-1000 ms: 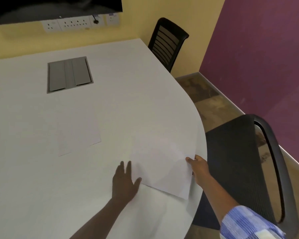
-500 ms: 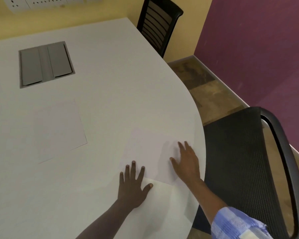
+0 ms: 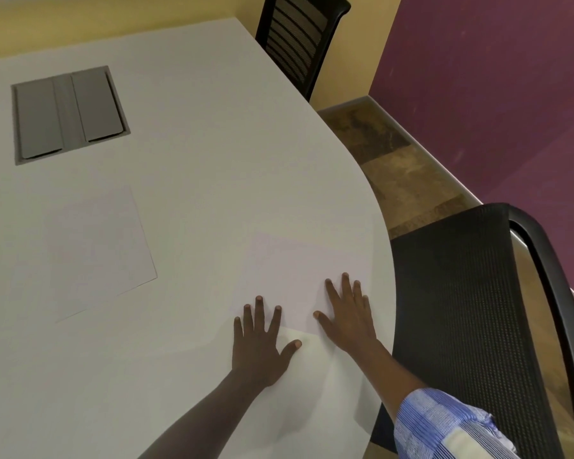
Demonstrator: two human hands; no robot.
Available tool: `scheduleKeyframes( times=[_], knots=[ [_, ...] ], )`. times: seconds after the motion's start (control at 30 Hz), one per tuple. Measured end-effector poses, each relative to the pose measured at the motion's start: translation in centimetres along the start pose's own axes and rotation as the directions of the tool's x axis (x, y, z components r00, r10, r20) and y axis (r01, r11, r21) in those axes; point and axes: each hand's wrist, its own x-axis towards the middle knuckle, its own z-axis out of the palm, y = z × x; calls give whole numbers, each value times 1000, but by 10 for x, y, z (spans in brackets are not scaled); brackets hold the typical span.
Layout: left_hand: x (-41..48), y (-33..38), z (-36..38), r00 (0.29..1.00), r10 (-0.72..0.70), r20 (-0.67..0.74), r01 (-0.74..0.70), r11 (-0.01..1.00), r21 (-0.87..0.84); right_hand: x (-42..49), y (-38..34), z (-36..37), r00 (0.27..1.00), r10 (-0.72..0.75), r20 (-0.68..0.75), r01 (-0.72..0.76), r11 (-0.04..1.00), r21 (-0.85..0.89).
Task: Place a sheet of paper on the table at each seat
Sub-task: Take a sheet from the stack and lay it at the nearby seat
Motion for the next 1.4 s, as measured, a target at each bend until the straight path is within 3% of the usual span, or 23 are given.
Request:
scheduleKeyframes(
  times=[0.4,0.57,0.93,1.13,1.4],
  knots=[
    [-49,-22,9,993,-40,-107,34,998,-57,-29,-21,21,997,-77,-12,77,997,14],
    [-52,-35,16,993,-107,-43,106,994,-23,-35,-37,22,994,-105,-29,106,994,24],
    [-53,-46,14,994,-110,-7,109,993,-47,-43,-52,27,991,-129,-20,130,991,40],
    [-57,-56,3,992,-87,-86,82,994,-68,-46,-64,21,987,-134,-87,142,986,88],
    [-64,-146,-37,941,-304,-150,277,944,-177,-23,-157,8,957,-263,-119,277,952,127]
  ],
)
